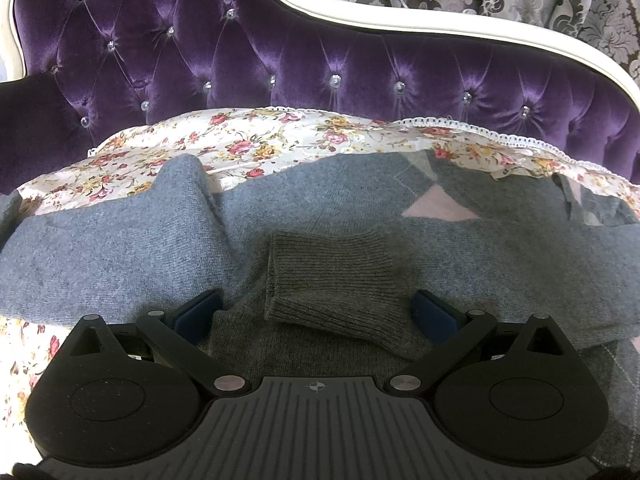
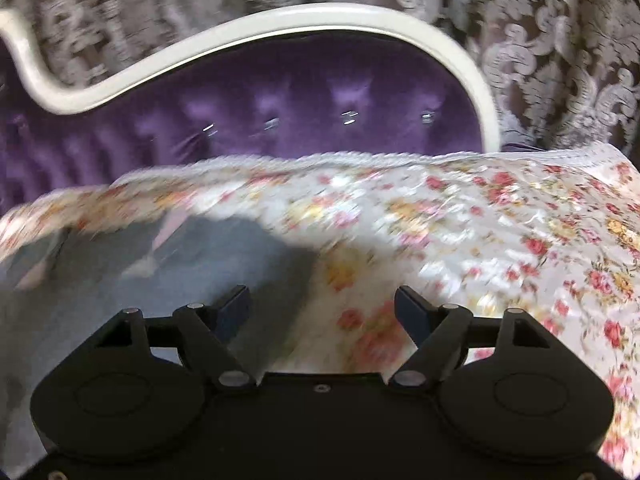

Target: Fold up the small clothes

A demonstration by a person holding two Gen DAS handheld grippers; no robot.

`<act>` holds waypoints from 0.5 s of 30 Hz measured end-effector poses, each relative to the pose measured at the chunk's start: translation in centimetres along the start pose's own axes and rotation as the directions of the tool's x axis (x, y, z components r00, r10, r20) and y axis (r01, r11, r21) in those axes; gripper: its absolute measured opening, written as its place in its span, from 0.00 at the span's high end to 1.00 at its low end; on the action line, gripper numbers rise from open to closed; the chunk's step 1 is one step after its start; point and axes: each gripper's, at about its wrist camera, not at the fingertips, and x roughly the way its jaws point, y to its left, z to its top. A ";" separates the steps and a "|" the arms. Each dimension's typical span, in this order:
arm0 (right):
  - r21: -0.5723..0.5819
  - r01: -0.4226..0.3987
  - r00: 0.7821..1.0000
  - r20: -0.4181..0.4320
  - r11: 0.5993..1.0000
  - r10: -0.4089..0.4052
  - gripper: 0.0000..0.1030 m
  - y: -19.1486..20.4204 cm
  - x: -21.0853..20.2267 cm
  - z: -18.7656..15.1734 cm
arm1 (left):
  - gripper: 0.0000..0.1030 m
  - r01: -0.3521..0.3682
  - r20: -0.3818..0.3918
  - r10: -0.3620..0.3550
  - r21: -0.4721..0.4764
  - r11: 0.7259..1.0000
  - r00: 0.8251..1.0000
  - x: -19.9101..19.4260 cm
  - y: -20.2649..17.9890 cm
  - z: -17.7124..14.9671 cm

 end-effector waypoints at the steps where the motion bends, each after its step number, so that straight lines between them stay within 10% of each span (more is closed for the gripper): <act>1: -0.021 -0.007 1.000 -0.016 1.000 0.006 0.22 0.4 -0.3 -0.7 | 0.00 -0.001 0.000 0.001 0.000 1.000 1.000 0.0 0.0 0.0; 15: 0.038 0.017 0.998 0.058 0.999 -0.019 0.14 2.6 -6.9 -3.3 | 0.00 -0.012 0.008 0.012 -0.019 1.000 1.000 -0.2 0.0 0.1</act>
